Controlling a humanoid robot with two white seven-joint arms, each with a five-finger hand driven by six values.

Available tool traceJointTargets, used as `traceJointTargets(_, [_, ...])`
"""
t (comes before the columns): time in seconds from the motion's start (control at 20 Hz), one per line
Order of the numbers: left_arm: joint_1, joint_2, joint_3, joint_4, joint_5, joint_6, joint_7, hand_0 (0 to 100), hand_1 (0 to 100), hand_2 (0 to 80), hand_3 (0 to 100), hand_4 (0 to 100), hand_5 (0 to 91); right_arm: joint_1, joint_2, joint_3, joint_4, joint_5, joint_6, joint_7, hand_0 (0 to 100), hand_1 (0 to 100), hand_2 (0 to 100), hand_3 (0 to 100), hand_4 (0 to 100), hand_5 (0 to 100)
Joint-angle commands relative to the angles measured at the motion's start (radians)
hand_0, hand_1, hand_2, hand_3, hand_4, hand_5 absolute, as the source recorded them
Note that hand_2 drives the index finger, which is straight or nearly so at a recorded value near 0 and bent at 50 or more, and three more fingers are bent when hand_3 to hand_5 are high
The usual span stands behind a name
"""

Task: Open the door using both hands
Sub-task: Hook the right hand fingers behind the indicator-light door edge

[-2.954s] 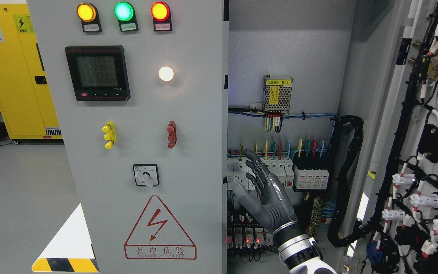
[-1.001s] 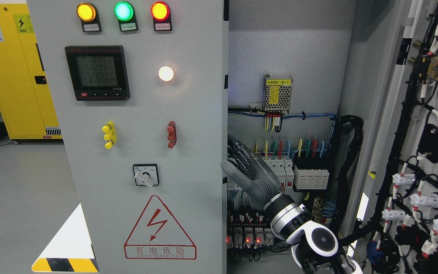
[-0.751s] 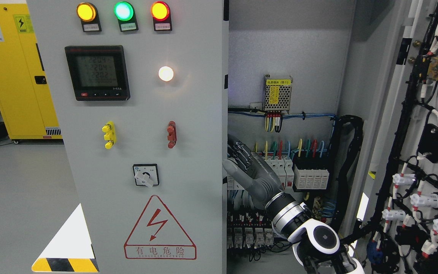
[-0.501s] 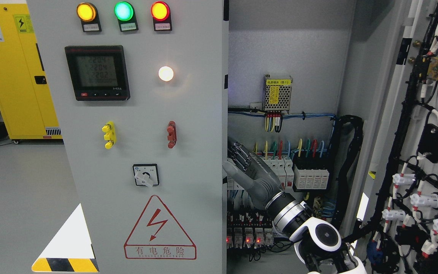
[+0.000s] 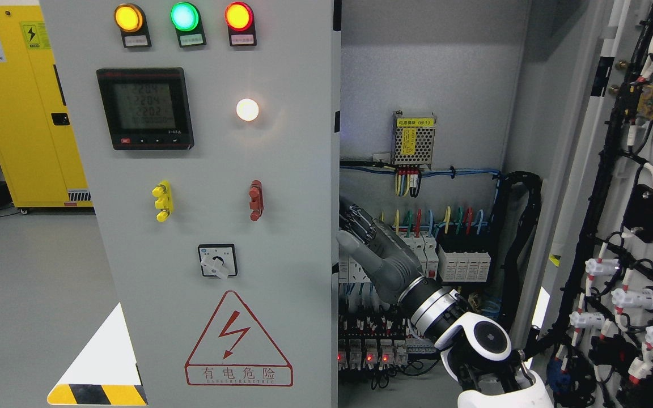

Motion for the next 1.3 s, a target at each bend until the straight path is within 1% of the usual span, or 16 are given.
traceJointTargets(0.0, [0.028, 0.008, 0.0, -0.005, 0.0, 0.0, 0.0, 12, 56, 0.0, 0, 0, 0.0, -0.008, 0.001, -0.013, 0.034, -0.008, 0.003, 0.015, 0, 50, 4, 0, 0, 0])
traceJointTargets(0.5, [0.028, 0.009, 0.0, -0.005, -0.001, 0.0, 0.0, 12, 56, 0.0, 0, 0, 0.0, -0.008, 0.003, -0.011, 0.028, -0.022, 0.021, 0.016, 0, 50, 4, 0, 0, 0])
traceJointTargets(0.55, [0.028, 0.009, 0.0, -0.005, 0.0, 0.0, 0.0, 12, 56, 0.0, 0, 0, 0.0, -0.008, 0.003, -0.011, 0.028, -0.022, 0.021, 0.019, 0, 50, 4, 0, 0, 0])
traceJointTargets(0.7, [0.028, 0.009, 0.0, -0.003, -0.001, 0.0, 0.0, 12, 56, 0.0, 0, 0, 0.0, -0.01, 0.003, -0.013, 0.03, -0.022, 0.02, 0.057, 0, 50, 4, 0, 0, 0])
traceJointTargets(0.9, [0.028, 0.009, 0.0, -0.003, 0.0, 0.0, 0.0, 12, 56, 0.0, 0, 0, 0.0, -0.008, 0.003, -0.013, 0.028, -0.023, 0.021, 0.064, 0, 50, 4, 0, 0, 0])
traceJointTargets(1.0, [0.028, 0.009, 0.0, -0.003, 0.0, 0.0, 0.0, 12, 56, 0.0, 0, 0, 0.0, -0.01, 0.003, -0.013, 0.031, -0.023, 0.019, 0.081, 0, 50, 4, 0, 0, 0])
traceJointTargets(1.1, [0.028, 0.009, 0.0, -0.003, -0.001, 0.0, 0.0, 12, 56, 0.0, 0, 0, 0.0, -0.01, 0.003, -0.014, 0.03, -0.026, 0.02, 0.088, 0, 50, 4, 0, 0, 0])
traceJointTargets(1.25, [0.028, 0.008, 0.0, -0.005, -0.001, 0.0, 0.002, 12, 56, 0.0, 0, 0, 0.0, -0.011, 0.003, -0.013, 0.027, -0.095, 0.021, 0.088, 0, 50, 4, 0, 0, 0])
